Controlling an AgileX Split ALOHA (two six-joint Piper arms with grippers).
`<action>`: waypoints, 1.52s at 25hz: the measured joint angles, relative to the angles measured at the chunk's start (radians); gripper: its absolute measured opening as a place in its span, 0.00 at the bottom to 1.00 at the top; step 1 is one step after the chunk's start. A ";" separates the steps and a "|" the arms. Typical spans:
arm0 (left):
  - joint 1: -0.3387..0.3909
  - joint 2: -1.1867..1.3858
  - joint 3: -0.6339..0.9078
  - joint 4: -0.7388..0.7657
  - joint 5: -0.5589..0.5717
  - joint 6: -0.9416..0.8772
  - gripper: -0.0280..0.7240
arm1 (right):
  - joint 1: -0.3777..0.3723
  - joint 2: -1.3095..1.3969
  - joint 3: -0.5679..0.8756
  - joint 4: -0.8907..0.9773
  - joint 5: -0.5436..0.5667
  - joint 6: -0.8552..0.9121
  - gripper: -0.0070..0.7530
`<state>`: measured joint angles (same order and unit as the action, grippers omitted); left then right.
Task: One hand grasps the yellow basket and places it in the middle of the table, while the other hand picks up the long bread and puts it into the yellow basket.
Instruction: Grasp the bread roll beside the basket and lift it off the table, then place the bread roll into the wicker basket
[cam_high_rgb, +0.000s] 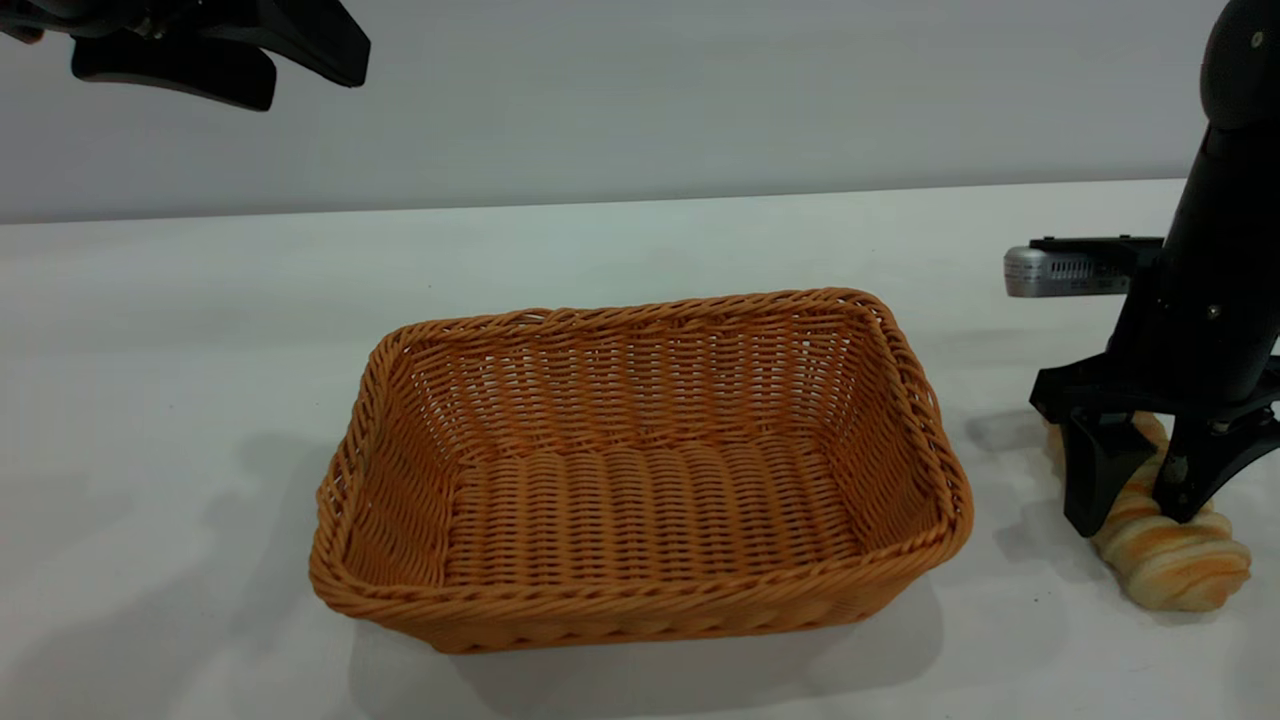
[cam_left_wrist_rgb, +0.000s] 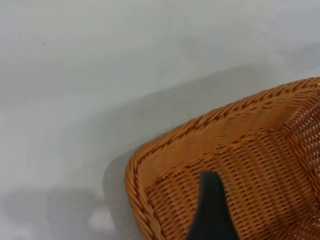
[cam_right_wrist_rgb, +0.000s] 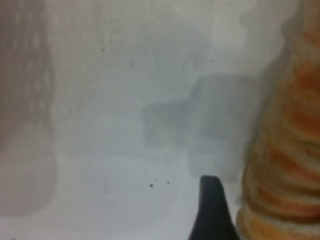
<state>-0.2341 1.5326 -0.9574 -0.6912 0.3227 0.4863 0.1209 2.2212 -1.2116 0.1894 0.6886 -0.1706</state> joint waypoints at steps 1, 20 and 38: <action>0.000 0.000 0.000 0.000 0.001 0.000 0.83 | 0.000 0.007 -0.001 0.000 0.000 0.000 0.78; 0.000 0.000 0.000 0.000 0.008 0.000 0.83 | -0.001 0.040 -0.096 -0.107 0.116 0.038 0.05; 0.000 0.000 0.000 0.000 0.009 -0.001 0.83 | -0.001 -0.174 -0.227 -0.140 0.310 0.068 0.05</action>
<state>-0.2341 1.5326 -0.9574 -0.6912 0.3313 0.4854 0.1200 2.0476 -1.4382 0.0491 0.9982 -0.1030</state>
